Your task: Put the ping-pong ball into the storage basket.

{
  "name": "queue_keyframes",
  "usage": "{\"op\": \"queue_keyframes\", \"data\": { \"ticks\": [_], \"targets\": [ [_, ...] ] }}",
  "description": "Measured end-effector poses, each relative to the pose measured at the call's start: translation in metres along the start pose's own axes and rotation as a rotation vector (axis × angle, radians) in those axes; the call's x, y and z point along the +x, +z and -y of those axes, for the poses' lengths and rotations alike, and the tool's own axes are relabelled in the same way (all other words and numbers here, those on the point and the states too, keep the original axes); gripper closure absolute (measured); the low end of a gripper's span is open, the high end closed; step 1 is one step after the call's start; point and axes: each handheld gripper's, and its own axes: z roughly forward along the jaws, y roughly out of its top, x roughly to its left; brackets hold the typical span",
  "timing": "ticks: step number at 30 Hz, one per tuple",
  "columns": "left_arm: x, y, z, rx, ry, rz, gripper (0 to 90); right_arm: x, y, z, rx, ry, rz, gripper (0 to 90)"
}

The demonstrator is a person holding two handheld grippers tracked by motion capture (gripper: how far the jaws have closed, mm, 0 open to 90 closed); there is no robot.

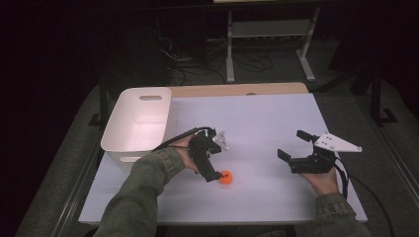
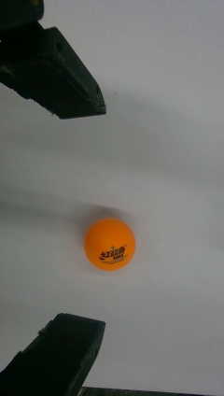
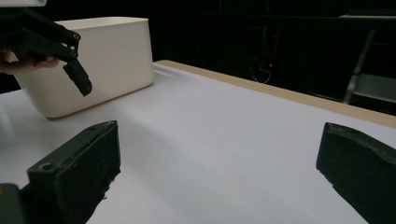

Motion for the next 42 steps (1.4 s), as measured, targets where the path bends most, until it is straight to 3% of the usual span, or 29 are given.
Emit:
{"op": "queue_keyframes", "data": {
  "ticks": [26,42],
  "targets": [
    [-0.003,0.037,-0.006,0.06,0.021,0.087,0.0,-0.002,0.001,0.002,0.01,-0.001,-0.004,0.0],
    [-0.004,0.049,-0.006,0.082,0.039,0.103,0.0,-0.002,0.002,0.002,0.018,0.0,-0.004,0.0]
  ]
}}
